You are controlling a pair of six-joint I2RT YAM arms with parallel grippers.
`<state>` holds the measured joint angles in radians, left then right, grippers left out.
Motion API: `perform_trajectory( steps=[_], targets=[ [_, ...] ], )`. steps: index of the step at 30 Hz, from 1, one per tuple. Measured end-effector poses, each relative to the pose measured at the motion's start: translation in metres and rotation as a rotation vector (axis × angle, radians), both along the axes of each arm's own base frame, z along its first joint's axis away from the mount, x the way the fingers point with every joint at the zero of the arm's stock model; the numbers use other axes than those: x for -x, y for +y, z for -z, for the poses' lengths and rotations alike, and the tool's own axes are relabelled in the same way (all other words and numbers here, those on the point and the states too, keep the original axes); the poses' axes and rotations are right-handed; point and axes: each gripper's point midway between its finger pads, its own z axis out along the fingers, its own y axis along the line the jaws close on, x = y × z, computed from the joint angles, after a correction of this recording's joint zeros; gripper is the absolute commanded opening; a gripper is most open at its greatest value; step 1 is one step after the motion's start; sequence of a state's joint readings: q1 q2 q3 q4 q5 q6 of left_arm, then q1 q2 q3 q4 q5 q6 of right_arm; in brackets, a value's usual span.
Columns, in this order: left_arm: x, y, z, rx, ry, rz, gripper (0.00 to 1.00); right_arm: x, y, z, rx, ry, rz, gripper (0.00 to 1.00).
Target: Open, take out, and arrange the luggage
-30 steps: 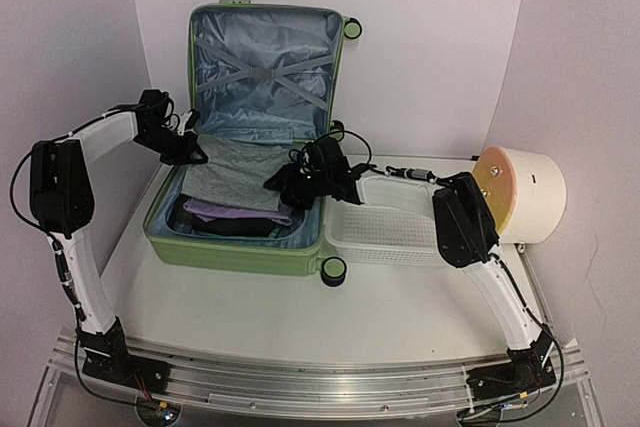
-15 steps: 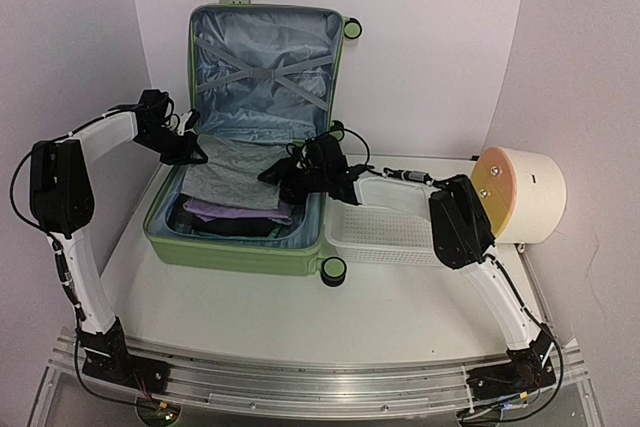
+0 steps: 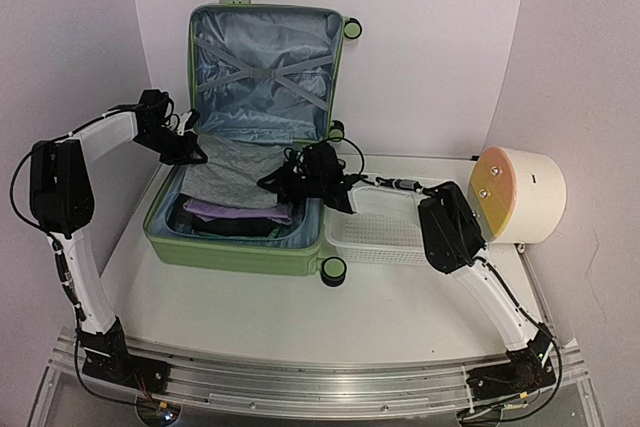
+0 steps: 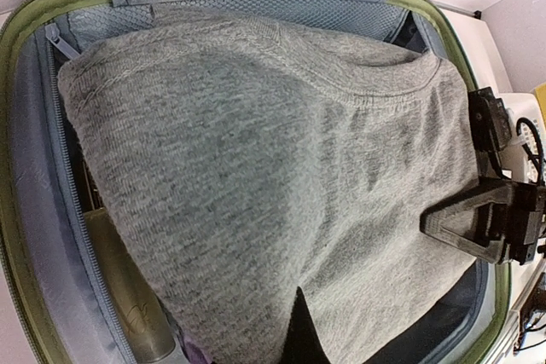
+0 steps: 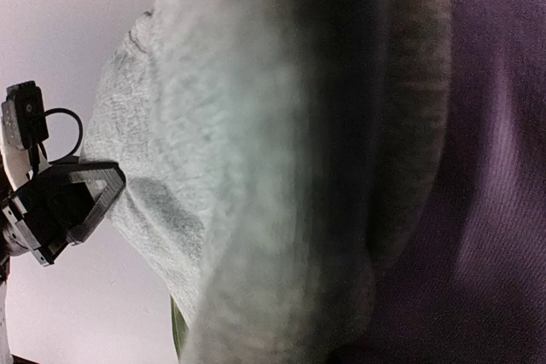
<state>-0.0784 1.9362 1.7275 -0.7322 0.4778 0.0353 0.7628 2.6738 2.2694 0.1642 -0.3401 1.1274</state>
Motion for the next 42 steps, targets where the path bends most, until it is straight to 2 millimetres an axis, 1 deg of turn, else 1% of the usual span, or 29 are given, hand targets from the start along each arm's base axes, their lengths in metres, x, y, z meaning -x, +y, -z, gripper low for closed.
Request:
perform_trajectory(
  steps=[3, 8, 11, 14, 18, 20, 22, 25, 27, 29, 31, 33, 35, 38, 42],
  targets=[
    [0.000, 0.000, 0.000, 0.000, 0.000, -0.001, 0.00, -0.001, 0.001, 0.002, -0.002, 0.000, 0.000, 0.00],
    [0.000, -0.001, 0.000, 0.000, 0.000, 0.000, 0.00, -0.004, 0.000, 0.000, 0.002, -0.019, 0.011, 0.00],
    [0.000, -0.005, -0.003, -0.001, -0.005, 0.009, 0.00, -0.005, -0.001, -0.007, 0.010, -0.036, 0.018, 0.00],
    [0.000, -0.013, -0.012, 0.000, -0.018, 0.026, 0.00, -0.005, -0.004, -0.027, 0.014, -0.069, 0.025, 0.00],
    [-0.002, -0.027, -0.035, 0.007, -0.062, 0.050, 0.00, -0.002, -0.016, -0.069, 0.014, -0.125, 0.040, 0.00],
    [-0.004, -0.033, -0.047, 0.012, -0.089, 0.059, 0.00, -0.001, -0.023, -0.092, 0.003, -0.150, 0.047, 0.00],
    [-0.004, -0.040, -0.054, 0.015, -0.104, 0.071, 0.00, -0.002, -0.034, -0.112, -0.005, -0.173, 0.056, 0.00],
    [-0.001, -0.057, -0.061, 0.017, -0.120, 0.102, 0.00, -0.003, -0.050, -0.130, -0.003, -0.192, 0.068, 0.00],
    [0.004, -0.075, -0.070, 0.023, -0.135, 0.137, 0.00, -0.004, -0.065, -0.134, 0.013, -0.192, 0.075, 0.00],
    [0.007, -0.097, -0.083, 0.036, -0.163, 0.178, 0.00, -0.005, -0.082, -0.132, 0.043, -0.184, 0.086, 0.00],
    [0.011, -0.122, -0.097, 0.056, -0.194, 0.220, 0.00, -0.005, -0.104, -0.126, 0.085, -0.172, 0.100, 0.00],
    [0.015, -0.149, -0.108, 0.080, -0.218, 0.265, 0.00, -0.003, -0.131, -0.119, 0.134, -0.153, 0.115, 0.00],
    [0.020, -0.173, -0.113, 0.103, -0.229, 0.305, 0.00, 0.000, -0.161, -0.116, 0.180, -0.134, 0.135, 0.00],
    [0.031, -0.214, -0.109, 0.130, -0.224, 0.370, 0.00, 0.007, -0.207, -0.116, 0.241, -0.121, 0.165, 0.00],
    [0.048, -0.271, -0.088, 0.157, -0.199, 0.456, 0.00, 0.022, -0.267, -0.118, 0.320, -0.106, 0.203, 0.00]
  ],
)
